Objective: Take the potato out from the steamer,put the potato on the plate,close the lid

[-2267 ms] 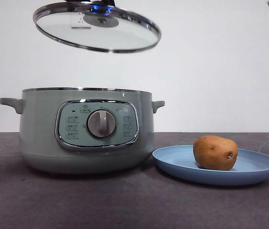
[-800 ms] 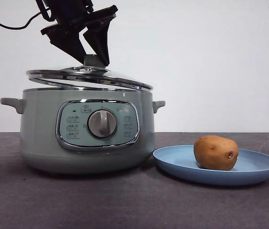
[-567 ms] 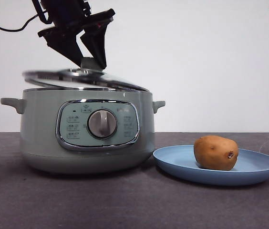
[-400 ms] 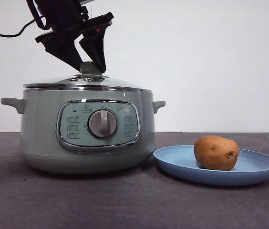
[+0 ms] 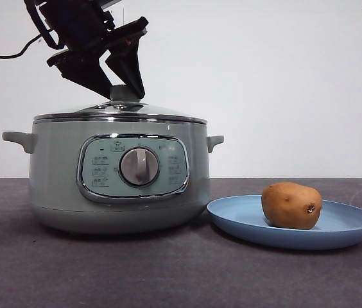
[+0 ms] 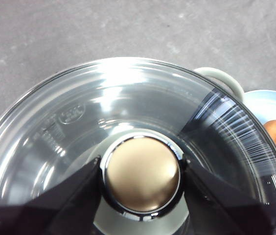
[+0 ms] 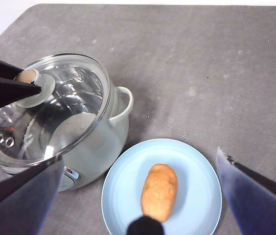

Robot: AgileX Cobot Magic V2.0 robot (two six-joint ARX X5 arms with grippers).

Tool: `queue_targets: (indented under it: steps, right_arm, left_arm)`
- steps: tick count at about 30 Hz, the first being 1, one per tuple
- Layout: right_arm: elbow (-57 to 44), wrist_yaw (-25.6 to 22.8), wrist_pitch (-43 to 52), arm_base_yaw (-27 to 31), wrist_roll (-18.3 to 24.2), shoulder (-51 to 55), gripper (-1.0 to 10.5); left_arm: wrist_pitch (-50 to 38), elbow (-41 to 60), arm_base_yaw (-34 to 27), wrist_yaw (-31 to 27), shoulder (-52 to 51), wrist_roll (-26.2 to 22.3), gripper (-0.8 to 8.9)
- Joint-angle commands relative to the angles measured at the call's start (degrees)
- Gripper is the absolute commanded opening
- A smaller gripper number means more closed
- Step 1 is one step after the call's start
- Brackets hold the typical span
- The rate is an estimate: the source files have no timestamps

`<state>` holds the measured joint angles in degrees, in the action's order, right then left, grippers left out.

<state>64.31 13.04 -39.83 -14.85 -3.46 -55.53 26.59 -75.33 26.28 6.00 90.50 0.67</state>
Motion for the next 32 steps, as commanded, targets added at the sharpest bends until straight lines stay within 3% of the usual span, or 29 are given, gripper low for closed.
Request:
queue_targets:
  steps: [1,5,6,9,10,22,32]
  right_arm:
    - [0.04,-0.02,0.11,0.13,-0.20,-0.07,5.3]
    - [0.04,0.09,0.09,0.13,-0.20,-0.07,5.3]
    - [0.04,0.09,0.04,0.13,-0.22,-0.07,5.3]
    - [0.04,0.09,-0.50,0.13,-0.37,-0.07,5.3]
    - [0.04,0.11,-0.70,0.13,-0.37,-0.07,5.3]
    - [0.04,0.11,-2.56,0.13,-0.37,-0.07,5.3]
    - [0.04,1.03,-3.34,0.11,-1.07,0.24,5.3]
  left_arm:
    - [3.28,2.56,-0.02,1.53,2.29,0.85,-0.09]
    - [3.48,2.56,-1.33,1.09,2.29,1.95,0.29]
    - [3.48,2.56,-1.66,0.83,2.29,2.78,0.88]
    - [3.30,2.54,-2.58,0.17,2.29,4.35,4.39]
    - [3.21,2.51,-2.80,0.20,2.29,4.39,5.08]
    - [3.54,-3.06,-3.39,0.74,-3.58,4.20,5.12]
    - [4.90,-8.46,-3.02,9.27,-22.21,4.35,5.01]
